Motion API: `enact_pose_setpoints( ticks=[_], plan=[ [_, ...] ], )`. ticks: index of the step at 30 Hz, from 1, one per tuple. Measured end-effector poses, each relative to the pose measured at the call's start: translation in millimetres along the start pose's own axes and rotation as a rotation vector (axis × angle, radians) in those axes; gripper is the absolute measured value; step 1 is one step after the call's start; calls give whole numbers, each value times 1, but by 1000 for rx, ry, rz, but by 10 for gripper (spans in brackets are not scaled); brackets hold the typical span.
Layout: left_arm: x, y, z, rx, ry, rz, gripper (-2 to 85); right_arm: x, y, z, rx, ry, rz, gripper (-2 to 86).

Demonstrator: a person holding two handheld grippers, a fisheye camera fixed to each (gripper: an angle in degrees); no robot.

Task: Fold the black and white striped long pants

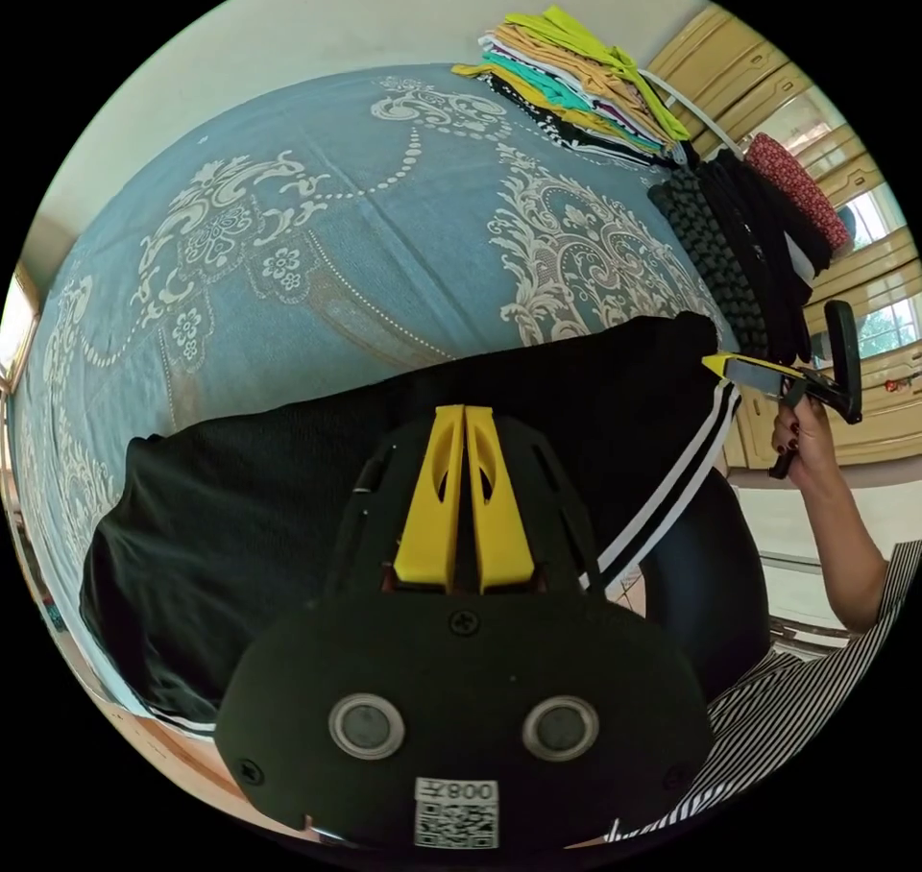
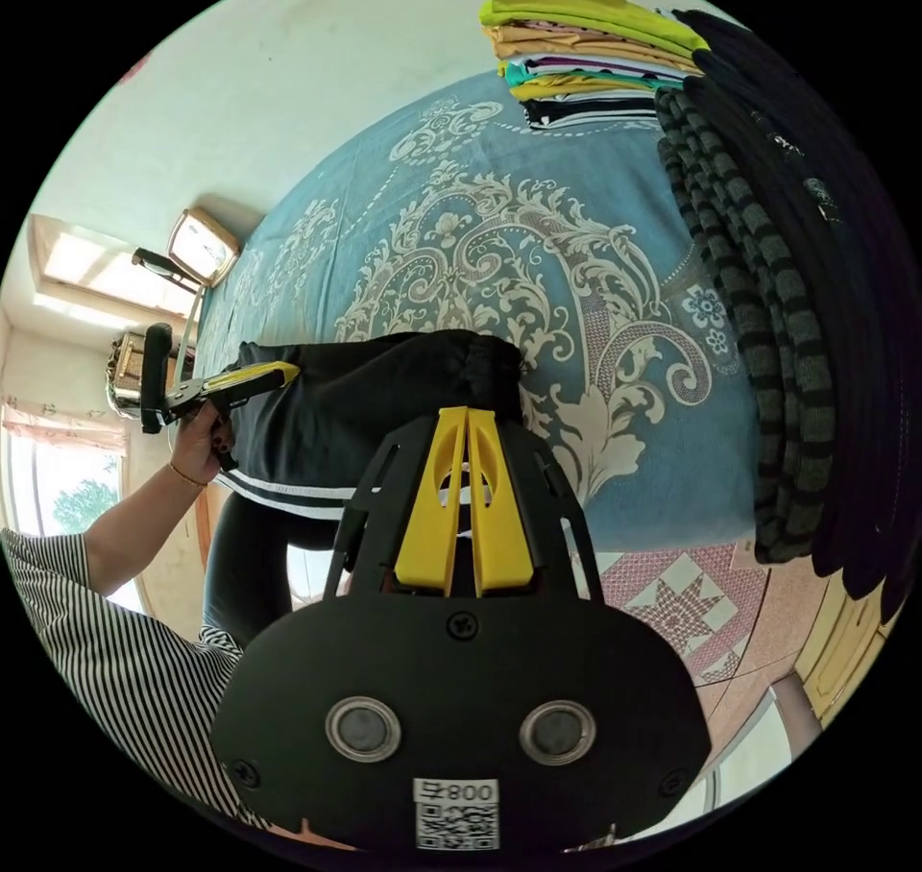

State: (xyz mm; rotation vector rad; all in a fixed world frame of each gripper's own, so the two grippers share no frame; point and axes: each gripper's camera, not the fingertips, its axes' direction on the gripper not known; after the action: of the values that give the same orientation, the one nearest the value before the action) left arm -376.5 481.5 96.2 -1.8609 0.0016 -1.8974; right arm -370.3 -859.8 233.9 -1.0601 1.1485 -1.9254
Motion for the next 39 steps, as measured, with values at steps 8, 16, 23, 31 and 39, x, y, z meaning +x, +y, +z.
enact_pose_setpoints(
  ticks=[8, 16, 23, 31, 39],
  plan=[
    [-1, 30, 71, 57, 18, 39, 2, -57, -38, -6, 51, -11, -28, 0],
    [-32, 59, 142, 68, 83, 6, 6, -102, -66, 43, -51, 6, -49, 1],
    [-136, 129, 160, 158, 44, -178, 45, -192, -123, 57, -3, -113, -214, 7],
    [-240, 140, 205, 121, -40, -242, 84, -360, -228, 159, -158, -329, -541, 57],
    [-268, 139, 284, 48, -36, -131, 34, -491, -313, 245, -236, -347, -689, 68]
  ],
)
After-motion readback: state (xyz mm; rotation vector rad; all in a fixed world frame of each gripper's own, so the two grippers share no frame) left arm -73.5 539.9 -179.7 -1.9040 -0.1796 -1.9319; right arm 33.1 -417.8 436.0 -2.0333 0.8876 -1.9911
